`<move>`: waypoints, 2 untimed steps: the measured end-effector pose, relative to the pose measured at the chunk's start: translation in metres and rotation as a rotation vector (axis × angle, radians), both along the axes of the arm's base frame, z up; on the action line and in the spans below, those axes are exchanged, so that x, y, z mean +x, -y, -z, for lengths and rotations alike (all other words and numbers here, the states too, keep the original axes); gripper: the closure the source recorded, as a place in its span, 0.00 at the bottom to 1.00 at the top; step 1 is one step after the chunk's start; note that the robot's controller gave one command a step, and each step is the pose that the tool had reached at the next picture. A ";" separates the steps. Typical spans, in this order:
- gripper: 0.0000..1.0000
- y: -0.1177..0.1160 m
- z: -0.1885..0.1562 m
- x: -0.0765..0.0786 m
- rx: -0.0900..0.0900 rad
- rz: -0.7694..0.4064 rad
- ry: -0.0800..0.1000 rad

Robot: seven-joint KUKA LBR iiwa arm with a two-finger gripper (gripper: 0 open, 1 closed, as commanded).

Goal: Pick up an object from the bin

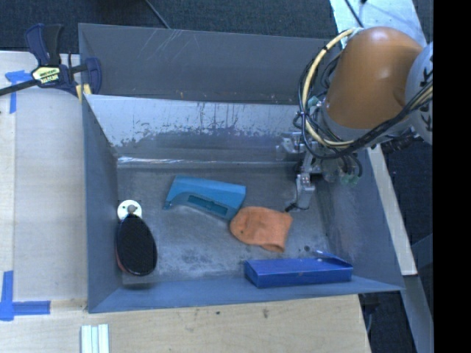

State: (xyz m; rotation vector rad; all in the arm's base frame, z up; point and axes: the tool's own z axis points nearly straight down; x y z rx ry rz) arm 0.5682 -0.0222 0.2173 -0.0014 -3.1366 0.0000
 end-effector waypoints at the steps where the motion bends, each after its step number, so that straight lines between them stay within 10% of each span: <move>1: 0.00 0.000 -0.005 0.001 0.000 0.000 0.009; 2: 0.00 -0.014 0.038 0.009 -0.001 -0.061 0.015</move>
Offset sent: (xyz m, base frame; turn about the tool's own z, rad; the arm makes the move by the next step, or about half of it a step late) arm 0.0107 0.0248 -0.0716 -0.1037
